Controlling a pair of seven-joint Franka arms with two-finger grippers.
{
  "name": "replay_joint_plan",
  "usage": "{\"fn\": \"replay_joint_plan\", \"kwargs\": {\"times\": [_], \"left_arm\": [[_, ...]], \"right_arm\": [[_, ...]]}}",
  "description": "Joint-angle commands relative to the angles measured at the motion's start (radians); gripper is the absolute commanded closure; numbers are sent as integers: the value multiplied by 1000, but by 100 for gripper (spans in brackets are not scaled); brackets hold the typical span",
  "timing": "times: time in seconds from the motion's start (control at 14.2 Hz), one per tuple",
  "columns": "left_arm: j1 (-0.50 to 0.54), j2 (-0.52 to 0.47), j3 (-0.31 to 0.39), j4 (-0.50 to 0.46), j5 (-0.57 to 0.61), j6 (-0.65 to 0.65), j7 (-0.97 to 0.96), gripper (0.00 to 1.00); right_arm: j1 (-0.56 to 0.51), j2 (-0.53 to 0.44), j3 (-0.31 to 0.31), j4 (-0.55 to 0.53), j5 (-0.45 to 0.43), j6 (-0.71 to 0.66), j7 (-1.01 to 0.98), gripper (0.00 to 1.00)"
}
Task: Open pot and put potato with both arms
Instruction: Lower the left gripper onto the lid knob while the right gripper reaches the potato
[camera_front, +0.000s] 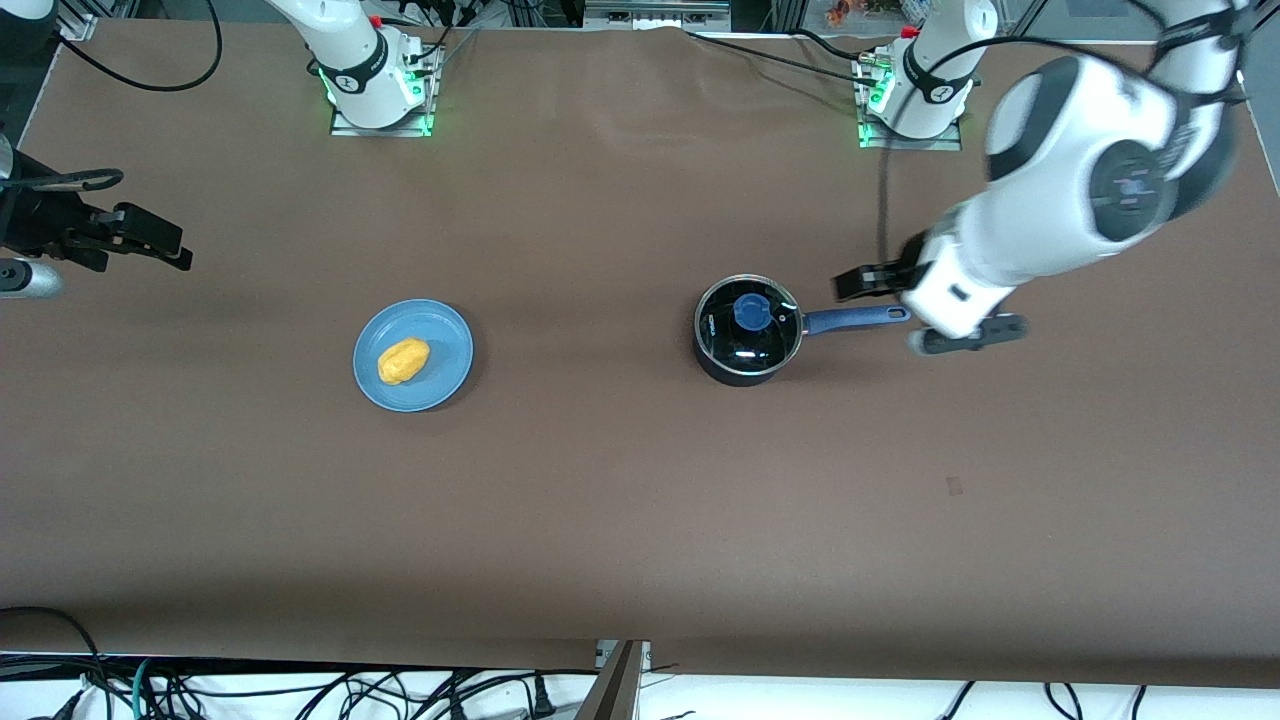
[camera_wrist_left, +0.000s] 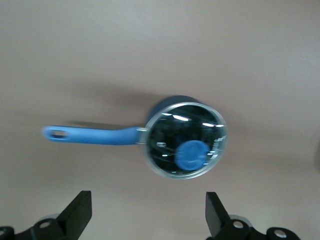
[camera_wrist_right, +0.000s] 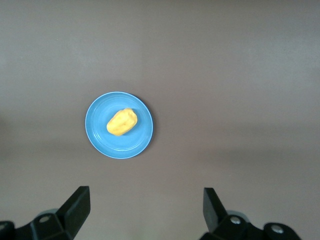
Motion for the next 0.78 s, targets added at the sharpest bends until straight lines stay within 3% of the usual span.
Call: {"fn": "replay_joint_plan", "kwargs": {"times": [0.0,0.28,0.49,0.71], "left_arm": [[-81,43,-18,-22,26,101,-94,0],[-184,104,-19,-65,175,202,-312,0],[-197,97,-19,-191,192,346,-315,0],[-198,113,-19,-212,192,351,-317,0]], "right_arm": [[-4,38,5,24,11,6,-12,0],[-10,89,0,15,-11,8,-12,0],[-12,147,0,-13,-9,11,-11,0],[-4,202,3,-46,6,43,99,0]]}}
